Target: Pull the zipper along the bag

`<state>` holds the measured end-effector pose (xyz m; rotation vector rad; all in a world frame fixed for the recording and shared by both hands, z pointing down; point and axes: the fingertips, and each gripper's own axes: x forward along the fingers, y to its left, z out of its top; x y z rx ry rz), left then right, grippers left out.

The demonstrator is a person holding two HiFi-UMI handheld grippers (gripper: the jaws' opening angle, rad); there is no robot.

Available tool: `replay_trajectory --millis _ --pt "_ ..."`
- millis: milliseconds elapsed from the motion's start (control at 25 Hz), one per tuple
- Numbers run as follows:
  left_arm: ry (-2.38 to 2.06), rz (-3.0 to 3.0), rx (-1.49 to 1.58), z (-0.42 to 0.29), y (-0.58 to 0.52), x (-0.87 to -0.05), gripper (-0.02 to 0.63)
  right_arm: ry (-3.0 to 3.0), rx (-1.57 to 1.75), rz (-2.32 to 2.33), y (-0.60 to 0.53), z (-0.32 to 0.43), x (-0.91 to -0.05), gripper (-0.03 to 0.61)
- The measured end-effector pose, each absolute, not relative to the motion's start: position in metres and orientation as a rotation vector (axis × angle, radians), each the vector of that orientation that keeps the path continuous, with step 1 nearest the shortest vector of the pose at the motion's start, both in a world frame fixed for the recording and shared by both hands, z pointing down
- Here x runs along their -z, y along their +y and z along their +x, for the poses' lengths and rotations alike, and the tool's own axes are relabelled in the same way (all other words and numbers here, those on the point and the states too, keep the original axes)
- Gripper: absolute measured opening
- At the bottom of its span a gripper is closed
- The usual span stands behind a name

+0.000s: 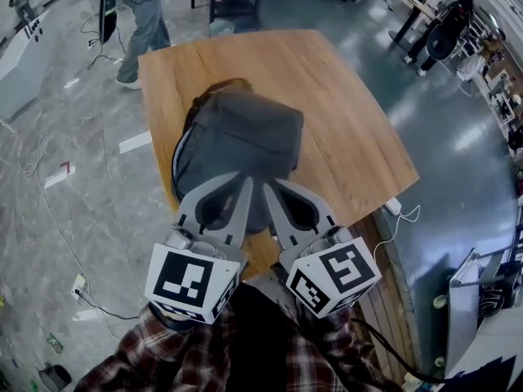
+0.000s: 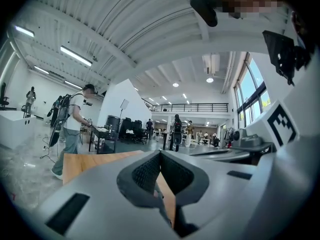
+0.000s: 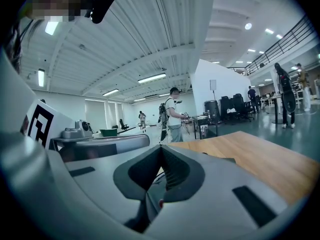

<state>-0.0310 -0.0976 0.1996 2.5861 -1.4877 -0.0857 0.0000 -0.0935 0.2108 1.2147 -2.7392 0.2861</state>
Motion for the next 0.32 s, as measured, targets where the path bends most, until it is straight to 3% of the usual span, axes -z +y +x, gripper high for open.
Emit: replay_trajectory --millis 320 --pt "-1.481 2.596 0.085 -0.0311 -0.0985 -0.202 0.012 -2.736 -0.299 1.224 -0.0927 -0.0018 -0.2159 0.011"
